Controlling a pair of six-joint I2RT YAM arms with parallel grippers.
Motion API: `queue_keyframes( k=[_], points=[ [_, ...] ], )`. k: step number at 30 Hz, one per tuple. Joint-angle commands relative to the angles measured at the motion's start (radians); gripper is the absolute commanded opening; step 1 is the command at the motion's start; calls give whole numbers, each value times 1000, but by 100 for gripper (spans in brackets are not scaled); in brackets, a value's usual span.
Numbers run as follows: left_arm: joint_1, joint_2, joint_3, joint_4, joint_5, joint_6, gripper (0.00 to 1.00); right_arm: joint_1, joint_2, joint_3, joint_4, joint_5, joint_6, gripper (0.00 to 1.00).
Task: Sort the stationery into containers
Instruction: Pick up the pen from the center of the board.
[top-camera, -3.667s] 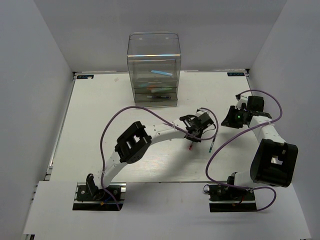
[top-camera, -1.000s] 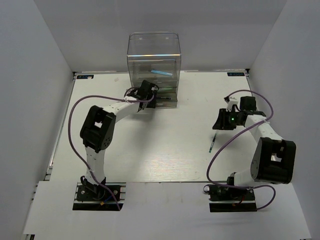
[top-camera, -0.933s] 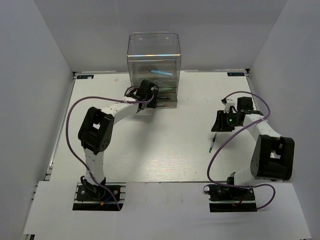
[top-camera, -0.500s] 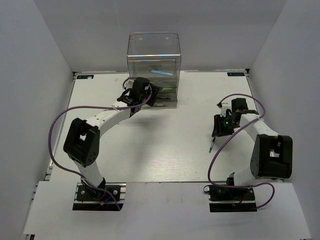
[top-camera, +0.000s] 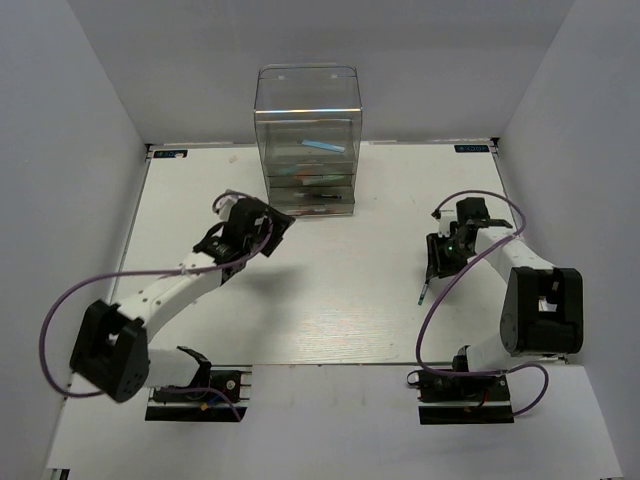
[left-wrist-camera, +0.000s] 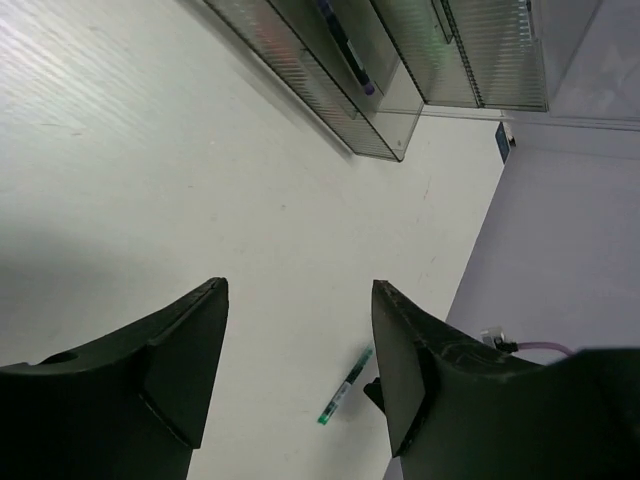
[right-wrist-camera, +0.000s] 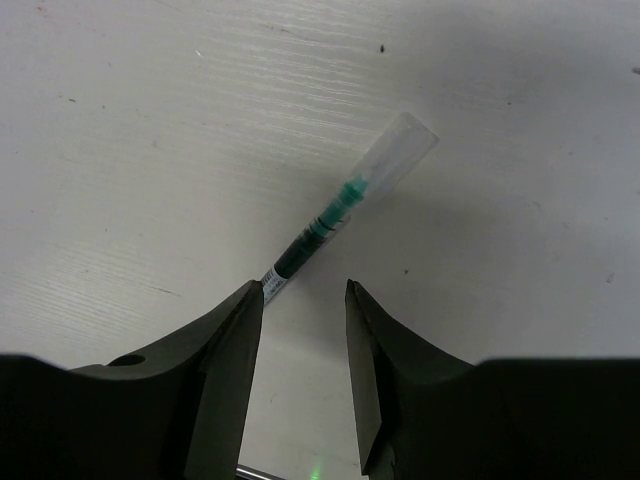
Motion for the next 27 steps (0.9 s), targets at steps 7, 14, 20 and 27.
queue_keyframes(
  k=[7, 14, 20, 27],
  points=[
    [7, -288, -222, -65, -74, -26, 76, 82, 90, 52, 2, 99, 75, 45],
    [7, -347, -297, -54, -74, -84, 88, 113, 156, 49, -11, 172, 107, 32],
    [7, -347, -307, -45, -63, -84, 90, 125, 204, 95, -12, 83, 59, 7],
    [7, -307, -327, 20, -31, -84, 90, 165, 212, 383, -47, -216, -307, 0]
  ],
)
